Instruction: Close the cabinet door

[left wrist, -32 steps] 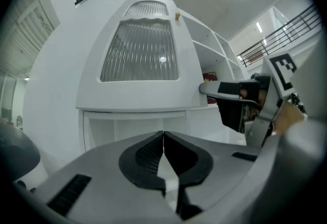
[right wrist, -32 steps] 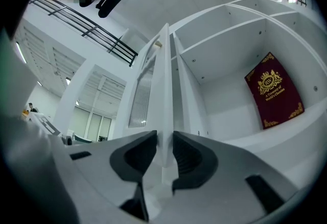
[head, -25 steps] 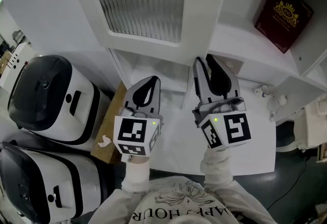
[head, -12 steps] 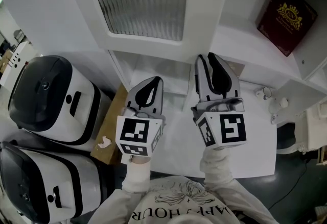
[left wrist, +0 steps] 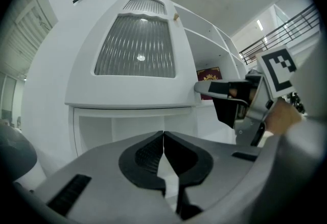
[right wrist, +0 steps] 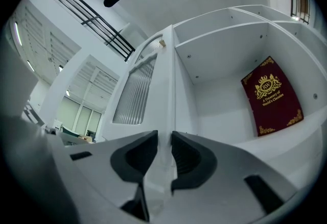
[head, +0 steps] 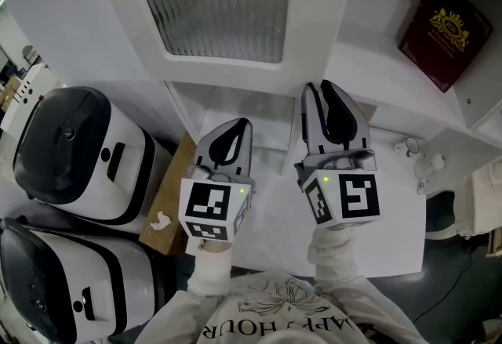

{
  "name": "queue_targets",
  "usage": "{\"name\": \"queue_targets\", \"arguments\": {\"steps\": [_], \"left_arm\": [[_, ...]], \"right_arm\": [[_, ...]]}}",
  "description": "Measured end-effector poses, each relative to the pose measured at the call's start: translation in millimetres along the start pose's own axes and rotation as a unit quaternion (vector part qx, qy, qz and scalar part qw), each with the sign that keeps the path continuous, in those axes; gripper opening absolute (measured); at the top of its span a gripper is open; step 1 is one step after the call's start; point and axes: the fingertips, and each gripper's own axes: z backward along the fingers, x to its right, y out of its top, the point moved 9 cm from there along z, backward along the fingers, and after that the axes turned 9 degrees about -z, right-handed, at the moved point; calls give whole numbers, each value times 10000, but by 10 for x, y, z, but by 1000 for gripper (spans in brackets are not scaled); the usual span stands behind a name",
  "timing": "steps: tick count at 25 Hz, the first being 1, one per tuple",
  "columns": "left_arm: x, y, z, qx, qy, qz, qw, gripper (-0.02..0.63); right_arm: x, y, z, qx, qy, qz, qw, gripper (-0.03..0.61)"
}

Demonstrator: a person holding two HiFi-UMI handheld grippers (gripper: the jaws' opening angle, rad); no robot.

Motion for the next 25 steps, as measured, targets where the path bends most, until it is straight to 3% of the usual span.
{"name": "queue_targets", "arguments": {"steps": [25], "left_arm": [[-59,-16,90,41,78,119,9999,5]], "right_arm": [[5,-4,-39,-34,-60,-171,9998,84]]}}
